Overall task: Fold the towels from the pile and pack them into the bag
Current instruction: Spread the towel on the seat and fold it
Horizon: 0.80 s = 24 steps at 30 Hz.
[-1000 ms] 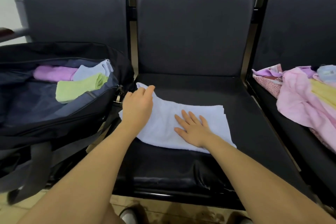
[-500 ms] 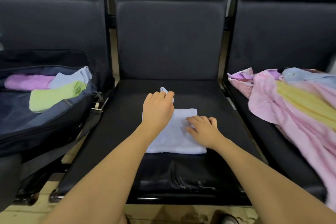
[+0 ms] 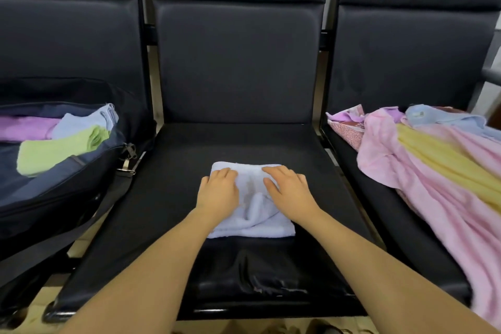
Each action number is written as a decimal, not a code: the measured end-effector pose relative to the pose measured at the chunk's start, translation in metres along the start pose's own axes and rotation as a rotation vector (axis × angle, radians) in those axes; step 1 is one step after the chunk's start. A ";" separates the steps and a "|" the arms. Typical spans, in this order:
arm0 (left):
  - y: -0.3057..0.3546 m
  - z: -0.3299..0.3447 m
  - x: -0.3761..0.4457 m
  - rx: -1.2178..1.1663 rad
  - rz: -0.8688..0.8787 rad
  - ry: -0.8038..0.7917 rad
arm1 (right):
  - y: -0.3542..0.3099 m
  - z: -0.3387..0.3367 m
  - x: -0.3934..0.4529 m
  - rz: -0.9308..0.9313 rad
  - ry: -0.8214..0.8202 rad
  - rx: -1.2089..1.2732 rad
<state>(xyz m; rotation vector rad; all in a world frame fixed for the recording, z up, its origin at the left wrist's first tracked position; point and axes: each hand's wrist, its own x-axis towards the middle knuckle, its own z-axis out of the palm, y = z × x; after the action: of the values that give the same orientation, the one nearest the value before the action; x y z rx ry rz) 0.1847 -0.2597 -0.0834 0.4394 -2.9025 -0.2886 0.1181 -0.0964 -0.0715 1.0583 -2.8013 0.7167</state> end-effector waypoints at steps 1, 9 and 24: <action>-0.008 0.001 -0.003 0.043 0.020 -0.107 | -0.006 0.003 0.003 -0.014 -0.022 0.008; -0.032 0.013 -0.007 0.129 -0.060 -0.363 | -0.004 0.020 0.018 0.147 -0.425 -0.239; -0.040 -0.016 -0.015 0.377 0.033 -0.222 | -0.030 0.038 0.035 0.214 -0.071 -0.145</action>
<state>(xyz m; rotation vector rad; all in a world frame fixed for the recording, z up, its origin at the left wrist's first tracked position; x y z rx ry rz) 0.2132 -0.2953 -0.0788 0.4383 -3.1837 0.2365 0.1141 -0.1542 -0.0859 0.7835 -3.0051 0.4911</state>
